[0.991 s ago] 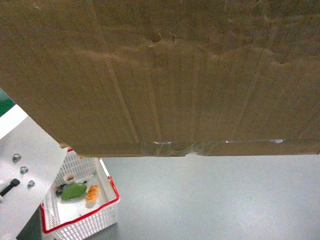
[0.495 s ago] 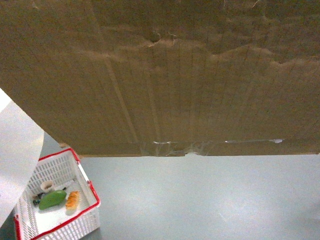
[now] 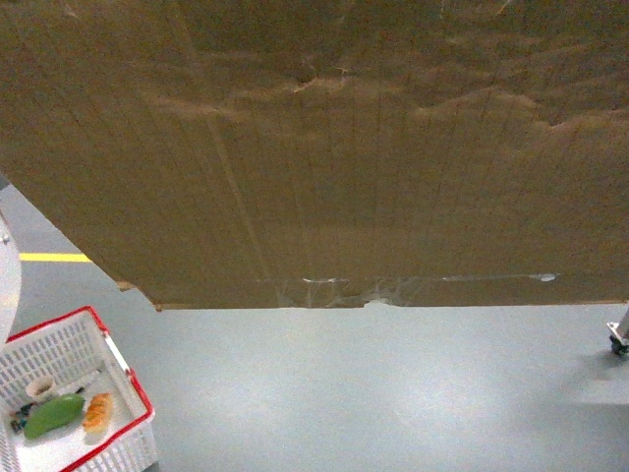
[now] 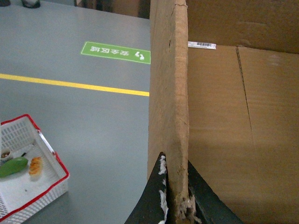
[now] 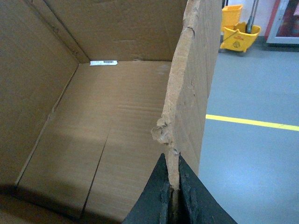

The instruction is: Sort boxes to right shelf from conveyor

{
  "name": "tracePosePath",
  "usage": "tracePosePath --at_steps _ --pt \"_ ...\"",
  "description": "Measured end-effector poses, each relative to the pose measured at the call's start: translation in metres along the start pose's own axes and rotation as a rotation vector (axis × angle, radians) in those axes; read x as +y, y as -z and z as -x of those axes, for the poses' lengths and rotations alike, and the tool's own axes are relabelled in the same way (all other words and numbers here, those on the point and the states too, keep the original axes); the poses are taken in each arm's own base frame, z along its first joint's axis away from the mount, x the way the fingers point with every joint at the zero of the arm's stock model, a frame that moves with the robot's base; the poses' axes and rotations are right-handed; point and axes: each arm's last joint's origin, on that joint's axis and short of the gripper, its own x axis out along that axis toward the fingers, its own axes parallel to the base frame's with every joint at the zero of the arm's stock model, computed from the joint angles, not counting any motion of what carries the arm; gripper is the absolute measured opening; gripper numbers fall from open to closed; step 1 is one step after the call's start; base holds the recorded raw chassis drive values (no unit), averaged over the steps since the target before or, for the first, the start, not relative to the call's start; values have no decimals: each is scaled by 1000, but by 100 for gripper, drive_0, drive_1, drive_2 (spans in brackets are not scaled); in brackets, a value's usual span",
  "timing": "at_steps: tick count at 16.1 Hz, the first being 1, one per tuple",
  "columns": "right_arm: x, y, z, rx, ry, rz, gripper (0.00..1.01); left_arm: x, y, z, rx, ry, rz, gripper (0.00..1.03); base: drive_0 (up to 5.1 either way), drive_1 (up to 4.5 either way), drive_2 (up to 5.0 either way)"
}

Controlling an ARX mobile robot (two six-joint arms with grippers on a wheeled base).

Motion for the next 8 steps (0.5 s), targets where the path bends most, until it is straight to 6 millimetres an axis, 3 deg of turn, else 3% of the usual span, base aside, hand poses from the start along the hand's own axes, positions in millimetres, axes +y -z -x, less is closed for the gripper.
tracePosePath --at_steps 8 --pt "0 0 0 0 0 0 2 0 0 0 0 0 0 2 -113 -113 -113"
